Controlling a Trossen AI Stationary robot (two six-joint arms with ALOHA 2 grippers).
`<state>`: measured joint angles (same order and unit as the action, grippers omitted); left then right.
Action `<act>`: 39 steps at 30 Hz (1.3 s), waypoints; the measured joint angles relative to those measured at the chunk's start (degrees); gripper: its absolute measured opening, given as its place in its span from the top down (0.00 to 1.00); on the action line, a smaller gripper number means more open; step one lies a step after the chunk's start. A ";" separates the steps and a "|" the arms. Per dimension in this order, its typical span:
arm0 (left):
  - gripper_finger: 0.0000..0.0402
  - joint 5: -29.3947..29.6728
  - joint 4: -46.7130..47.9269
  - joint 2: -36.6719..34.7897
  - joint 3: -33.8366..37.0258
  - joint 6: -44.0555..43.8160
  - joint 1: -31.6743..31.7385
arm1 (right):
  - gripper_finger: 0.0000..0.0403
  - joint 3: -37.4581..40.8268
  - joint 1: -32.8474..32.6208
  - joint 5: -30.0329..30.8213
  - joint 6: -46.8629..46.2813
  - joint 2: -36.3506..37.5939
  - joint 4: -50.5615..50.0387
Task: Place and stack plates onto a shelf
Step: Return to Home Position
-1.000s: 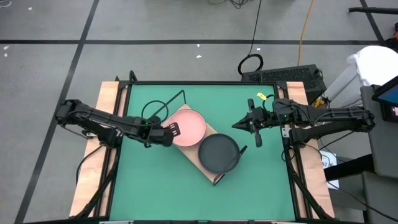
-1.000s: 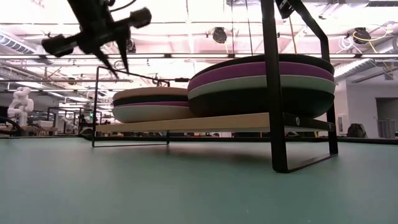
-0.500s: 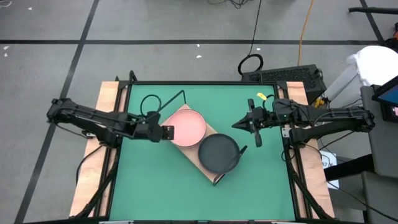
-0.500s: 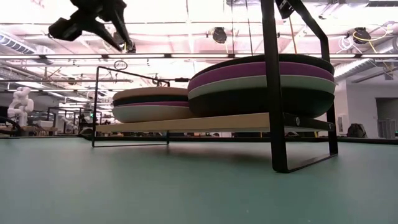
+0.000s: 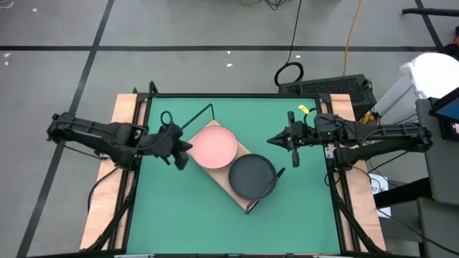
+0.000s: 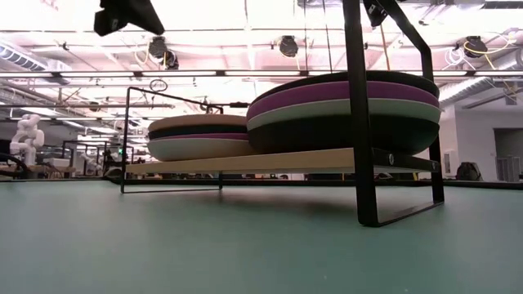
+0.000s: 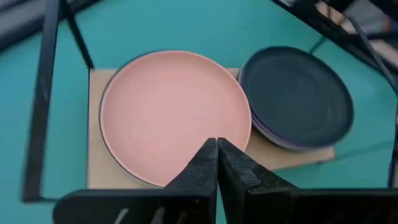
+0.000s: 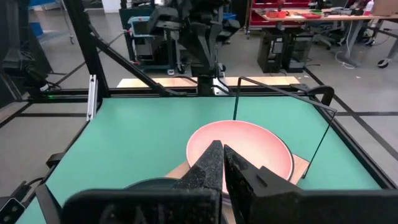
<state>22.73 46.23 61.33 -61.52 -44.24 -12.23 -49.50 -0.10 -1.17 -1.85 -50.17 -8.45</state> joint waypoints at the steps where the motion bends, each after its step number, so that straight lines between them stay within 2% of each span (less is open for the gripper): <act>1: 0.99 -0.28 0.22 -0.77 0.00 2.74 -0.01 | 1.00 0.00 0.02 -0.02 0.00 0.00 0.00; 11: 0.99 -1.01 -0.15 -11.05 0.00 29.09 0.04 | 1.00 0.00 0.00 -0.09 -0.57 0.00 0.00; 15: 0.99 -4.39 -1.76 -16.18 0.57 38.81 0.09 | 1.00 0.00 0.00 -0.09 0.66 0.00 -1.37; 18: 1.00 -10.28 -9.23 -21.15 4.16 43.13 0.09 | 1.00 0.00 0.00 -0.11 1.32 0.01 -1.26; 21: 1.00 -15.64 -19.66 -25.60 10.08 43.36 0.05 | 1.00 0.00 0.00 -0.11 1.44 0.02 -0.76; 24: 1.00 -17.08 -24.98 -29.16 15.23 40.47 0.06 | 1.00 0.00 0.00 -0.11 1.46 0.02 0.86; 29: 1.00 -16.88 -24.73 -31.57 19.31 36.12 0.07 | 1.00 0.00 0.00 -0.13 1.46 0.02 1.78; 34: 1.00 -16.84 -24.56 -30.78 20.50 36.18 0.07 | 1.00 0.00 0.00 -0.44 0.82 0.02 1.86; 36: 0.99 -16.98 -25.08 -29.82 20.50 32.51 -0.02 | 1.00 0.00 0.00 -0.39 1.01 0.02 2.19; 39: 0.98 -17.11 -25.90 -28.91 20.50 36.31 -0.02 | 1.00 0.00 0.00 -0.20 2.02 0.02 2.21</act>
<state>5.63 20.34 32.42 -41.01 -7.93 -12.25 -49.50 -0.10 -1.37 0.18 -50.15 -6.24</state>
